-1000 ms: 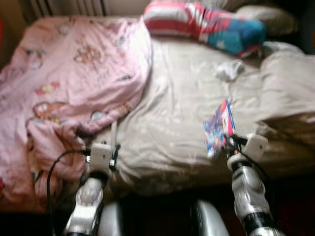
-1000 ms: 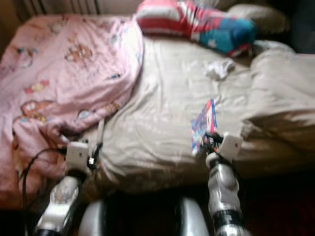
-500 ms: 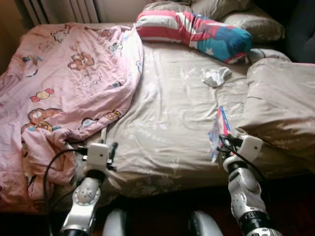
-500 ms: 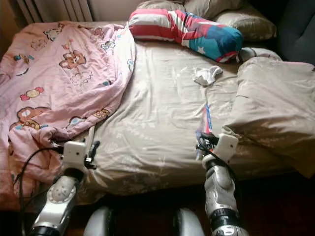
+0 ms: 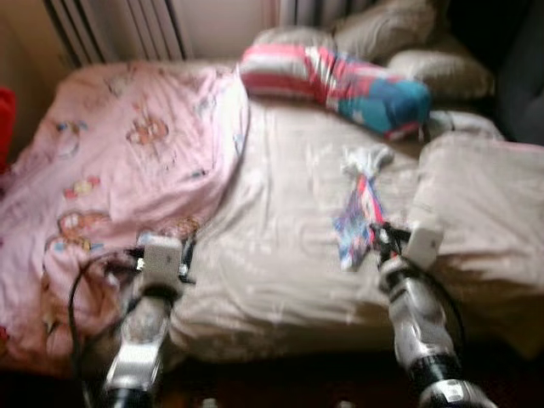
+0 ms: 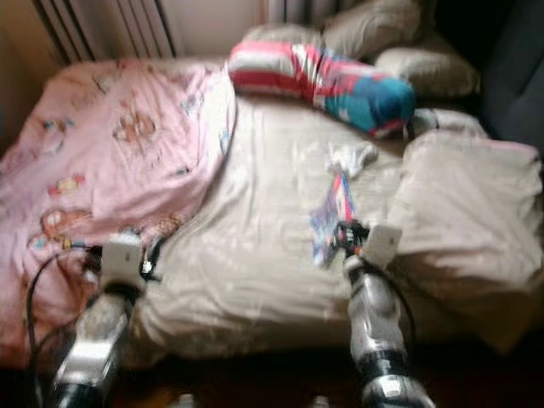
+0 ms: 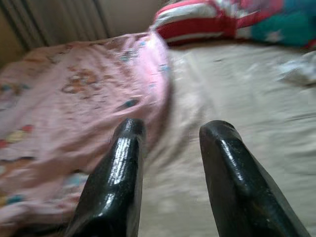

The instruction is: Clean up the room

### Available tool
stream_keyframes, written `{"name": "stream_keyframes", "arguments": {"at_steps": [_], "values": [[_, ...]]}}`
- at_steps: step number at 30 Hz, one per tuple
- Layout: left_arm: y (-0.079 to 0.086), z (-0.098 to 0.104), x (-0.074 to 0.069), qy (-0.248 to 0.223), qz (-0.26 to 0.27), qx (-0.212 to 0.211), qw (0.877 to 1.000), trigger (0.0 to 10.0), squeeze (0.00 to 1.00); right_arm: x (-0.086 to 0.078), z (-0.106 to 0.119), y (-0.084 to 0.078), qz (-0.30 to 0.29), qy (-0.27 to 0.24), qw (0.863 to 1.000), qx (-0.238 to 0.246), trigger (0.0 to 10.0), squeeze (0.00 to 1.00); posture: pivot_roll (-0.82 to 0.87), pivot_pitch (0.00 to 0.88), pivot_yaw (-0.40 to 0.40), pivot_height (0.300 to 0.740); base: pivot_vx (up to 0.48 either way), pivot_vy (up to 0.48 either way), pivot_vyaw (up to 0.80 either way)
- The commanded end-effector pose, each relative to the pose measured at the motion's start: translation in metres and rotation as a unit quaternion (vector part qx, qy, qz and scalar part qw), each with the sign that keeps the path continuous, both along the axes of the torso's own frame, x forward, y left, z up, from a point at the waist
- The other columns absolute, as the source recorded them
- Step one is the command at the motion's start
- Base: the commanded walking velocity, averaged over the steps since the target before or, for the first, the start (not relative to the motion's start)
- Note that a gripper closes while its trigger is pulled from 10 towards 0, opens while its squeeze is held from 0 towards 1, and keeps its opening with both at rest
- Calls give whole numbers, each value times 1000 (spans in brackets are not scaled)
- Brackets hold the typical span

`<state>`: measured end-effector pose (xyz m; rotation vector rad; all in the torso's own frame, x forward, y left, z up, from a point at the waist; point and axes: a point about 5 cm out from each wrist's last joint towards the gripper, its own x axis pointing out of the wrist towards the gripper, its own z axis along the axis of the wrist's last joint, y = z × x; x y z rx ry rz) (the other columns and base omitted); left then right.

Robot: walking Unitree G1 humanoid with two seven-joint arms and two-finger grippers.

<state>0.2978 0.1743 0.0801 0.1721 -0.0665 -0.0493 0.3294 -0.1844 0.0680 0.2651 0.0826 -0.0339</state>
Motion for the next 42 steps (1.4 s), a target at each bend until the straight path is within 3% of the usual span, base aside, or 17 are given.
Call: {"name": "stream_keyframes", "arguments": {"at_steps": [1, 16, 42], "values": [[12, -6, -4, 13, 16, 5, 1000, 10000, 0, 2, 2, 5, 6, -7, 1000, 1, 10000, 0, 38, 97, -14, 740, 0, 0, 0], [13, -6, -4, 14, 18, 6, 1000, 10000, 0, 0, -3, 15, 40, 2, 999, -11, 10000, 0, 38, 101, -11, 740, 0, 0, 0], [13, -6, -5, 14, 15, 3, 1000, 10000, 0, -1, -8, 15, 32, 13, 999, -10, 10000, 0, 41, 111, -11, 740, 293, 0, 0]]}}
